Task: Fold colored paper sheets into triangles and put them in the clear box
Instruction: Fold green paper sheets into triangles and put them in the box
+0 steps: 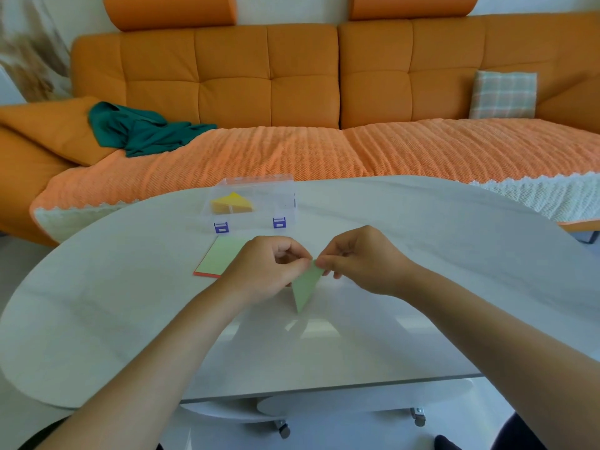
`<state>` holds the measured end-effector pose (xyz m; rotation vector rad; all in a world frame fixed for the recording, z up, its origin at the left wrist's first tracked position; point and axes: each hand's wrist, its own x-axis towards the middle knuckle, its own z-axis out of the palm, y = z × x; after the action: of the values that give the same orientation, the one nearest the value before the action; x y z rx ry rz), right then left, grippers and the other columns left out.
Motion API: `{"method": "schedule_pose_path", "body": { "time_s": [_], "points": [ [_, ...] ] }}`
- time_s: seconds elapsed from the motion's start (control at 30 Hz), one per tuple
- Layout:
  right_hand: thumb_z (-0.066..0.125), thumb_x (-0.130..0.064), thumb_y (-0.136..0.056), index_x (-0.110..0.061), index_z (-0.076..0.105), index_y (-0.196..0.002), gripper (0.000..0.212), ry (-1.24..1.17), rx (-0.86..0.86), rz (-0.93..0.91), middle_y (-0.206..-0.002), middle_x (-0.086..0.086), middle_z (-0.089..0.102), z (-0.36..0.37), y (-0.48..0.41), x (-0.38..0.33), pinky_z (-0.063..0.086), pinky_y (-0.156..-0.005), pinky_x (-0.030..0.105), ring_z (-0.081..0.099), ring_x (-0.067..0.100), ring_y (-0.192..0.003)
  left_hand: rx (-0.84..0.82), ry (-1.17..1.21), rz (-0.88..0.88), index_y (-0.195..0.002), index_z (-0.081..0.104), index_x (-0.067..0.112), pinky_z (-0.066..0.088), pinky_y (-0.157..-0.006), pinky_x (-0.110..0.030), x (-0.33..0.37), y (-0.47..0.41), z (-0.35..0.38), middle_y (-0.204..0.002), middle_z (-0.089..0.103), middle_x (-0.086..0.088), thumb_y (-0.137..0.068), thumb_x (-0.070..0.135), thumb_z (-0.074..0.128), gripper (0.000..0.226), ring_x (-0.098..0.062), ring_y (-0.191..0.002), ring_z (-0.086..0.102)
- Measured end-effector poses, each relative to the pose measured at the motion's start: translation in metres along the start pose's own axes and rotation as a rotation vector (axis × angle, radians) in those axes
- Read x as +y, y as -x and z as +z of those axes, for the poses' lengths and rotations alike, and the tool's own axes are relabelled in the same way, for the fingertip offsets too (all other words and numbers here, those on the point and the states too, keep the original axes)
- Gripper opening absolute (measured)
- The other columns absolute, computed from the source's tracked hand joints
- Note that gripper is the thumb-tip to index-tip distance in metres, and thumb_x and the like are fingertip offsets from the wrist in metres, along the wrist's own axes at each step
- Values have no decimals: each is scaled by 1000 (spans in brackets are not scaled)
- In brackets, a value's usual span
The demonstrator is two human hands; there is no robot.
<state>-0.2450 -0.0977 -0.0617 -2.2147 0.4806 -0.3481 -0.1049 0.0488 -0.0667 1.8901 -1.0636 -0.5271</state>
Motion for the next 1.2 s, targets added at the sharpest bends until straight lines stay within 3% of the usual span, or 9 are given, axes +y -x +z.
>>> {"method": "schedule_pose_path", "body": {
  "time_s": [0.1, 0.27, 0.47, 0.57, 0.67, 0.83, 0.93, 1.0, 1.2],
  "points": [
    [74, -28, -88, -25, 76, -76, 13, 15, -1, -3, -73, -10, 74, 1, 0, -4, 57, -67, 27, 69, 9, -67, 27, -70, 50, -72, 76, 26, 54, -68, -30, 1, 0, 5, -72, 74, 12, -84, 25, 77, 12, -8, -71, 69],
    [73, -26, -89, -26, 76, -76, 13, 55, -43, 4, -74, -10, 74, 2, 1, -4, 58, -71, 29, 67, 3, -66, -19, -151, 62, -60, 68, 19, 40, -57, -22, 4, 0, 4, -56, 60, 9, -82, 14, 71, 23, -4, -55, 49],
    [72, -20, -90, -21, 77, -79, 12, 4, 44, 28, -70, -12, 72, -4, -1, -3, 55, -64, 31, 66, 9, -62, -53, 42, -57, -68, 67, -1, 62, -69, -34, 4, -4, -9, -70, 73, -10, -86, 0, 63, 19, -20, -70, 73],
    [70, -21, -91, -22, 76, -77, 15, -23, 174, 75, -63, -2, 70, -11, -2, 0, 49, -50, 26, 63, 11, -56, -47, 36, -100, -68, 66, -1, 61, -69, -33, -3, -5, -21, -75, 75, -10, -86, -3, 61, 19, -22, -73, 74],
    [68, -20, -92, -19, 77, -79, 16, -87, 250, 130, -60, -8, 68, -19, -2, 2, 40, -45, 18, 55, 2, -47, 49, 56, -123, -73, 69, 3, 55, -57, -22, -11, -5, -26, -77, 76, -5, -90, 2, 62, 18, -18, -73, 72],
    [70, -17, -91, -13, 77, -80, 13, -261, 172, 151, -77, -3, 76, -6, 2, -4, 47, -60, 23, 59, 10, -55, 140, 309, -67, -98, 76, 12, 61, -81, -34, -5, -4, -3, -96, 77, -2, -95, 20, 64, 15, -17, -93, 73],
    [70, -18, -91, -14, 76, -79, 14, -335, 154, 160, -78, -2, 77, 1, 0, -6, 49, -70, 31, 60, 12, -56, 223, 301, -69, -93, 78, 16, 62, -80, -40, -3, -4, 6, -89, 77, -7, -93, 20, 68, 11, -27, -86, 74],
    [68, -18, -91, -16, 76, -78, 15, -291, 139, 162, -78, -3, 76, 3, 0, -5, 48, -66, 27, 60, 11, -59, 241, 358, -102, -91, 79, 13, 62, -75, -40, 0, -2, 9, -87, 76, -12, -93, 17, 69, 11, -31, -79, 75],
    [67, -28, -90, -30, 75, -83, 11, -96, 121, 73, -80, -14, 71, 11, 3, -3, 47, -63, 15, 60, 1, -74, 109, 93, -45, -78, 79, 24, 47, -65, -22, -2, 1, 15, -71, 74, 8, -88, 28, 75, 12, -3, -63, 61]
  ]
}}
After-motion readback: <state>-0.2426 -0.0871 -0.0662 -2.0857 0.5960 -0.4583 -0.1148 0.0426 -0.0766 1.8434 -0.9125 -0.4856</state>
